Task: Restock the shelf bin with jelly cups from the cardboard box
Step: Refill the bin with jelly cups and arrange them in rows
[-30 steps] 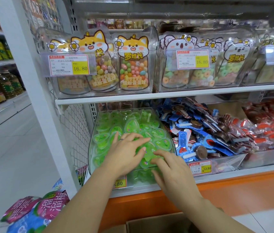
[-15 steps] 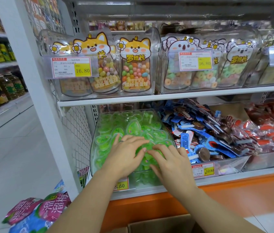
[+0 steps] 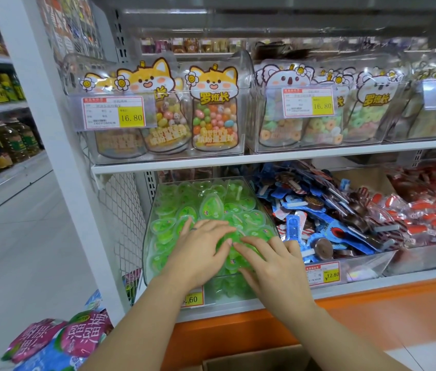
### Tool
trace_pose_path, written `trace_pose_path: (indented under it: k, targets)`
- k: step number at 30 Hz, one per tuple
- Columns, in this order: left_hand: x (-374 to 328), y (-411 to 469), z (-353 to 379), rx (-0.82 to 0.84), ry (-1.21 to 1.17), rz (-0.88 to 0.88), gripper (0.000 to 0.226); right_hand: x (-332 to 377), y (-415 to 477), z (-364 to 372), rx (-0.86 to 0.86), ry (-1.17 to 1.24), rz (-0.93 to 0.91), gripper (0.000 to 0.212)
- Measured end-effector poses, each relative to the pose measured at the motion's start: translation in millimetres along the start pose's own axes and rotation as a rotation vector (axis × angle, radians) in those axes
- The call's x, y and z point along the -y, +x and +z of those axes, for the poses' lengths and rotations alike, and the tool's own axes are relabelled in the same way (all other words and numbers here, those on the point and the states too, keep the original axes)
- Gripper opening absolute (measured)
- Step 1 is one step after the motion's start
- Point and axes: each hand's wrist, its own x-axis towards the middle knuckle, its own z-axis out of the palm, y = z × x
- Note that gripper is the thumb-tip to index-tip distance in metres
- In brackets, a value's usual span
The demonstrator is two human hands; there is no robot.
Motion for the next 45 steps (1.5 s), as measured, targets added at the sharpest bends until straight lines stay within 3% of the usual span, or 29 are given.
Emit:
trace_pose_path:
  k: [9, 14, 19, 25, 32, 36, 40, 45]
  targets:
    - [3.7, 0.6, -1.5, -0.102, -0.001, -0.029, 0.035, 0.9, -0.7, -2.7, 0.019, 0.020, 0.011, 0.046]
    - [13.6, 17.0, -9.3, -0.348, -0.014, -0.289, 0.037, -0.5, 0.8, -3.1, 0.013, 0.044, 0.017, 0.045]
    - [20.1, 38.9, -13.9, -0.242, 0.052, -0.451, 0.042, -3.4, 11.1, -4.0, -0.038, 0.094, 0.041, 0.037]
    - [23.7, 53.2, -10.3, -0.217, -0.091, -0.521, 0.034, -6.2, 22.9, -6.2, -0.017, 0.145, 0.065, 0.034]
    - [26.5, 49.7, -12.5, -0.310, -0.322, -0.499, 0.005, -8.5, 20.8, -4.0, 0.011, 0.166, 0.058, 0.031]
    - [25.2, 48.9, -18.7, -0.319, -0.329, -0.471, 0.021, -9.3, 20.7, -4.1, 0.022, 0.164, 0.036, 0.027]
    - [20.9, 45.6, -28.2, -0.397, -0.431, -0.395, 0.021, -9.1, 18.5, -3.4, 0.069, 0.162, 0.009, 0.025]
    - [16.0, 20.5, -51.4, -0.424, -0.605, -0.271, 0.018, -12.0, 16.6, -3.5, 0.114, 0.104, -0.041, 0.038]
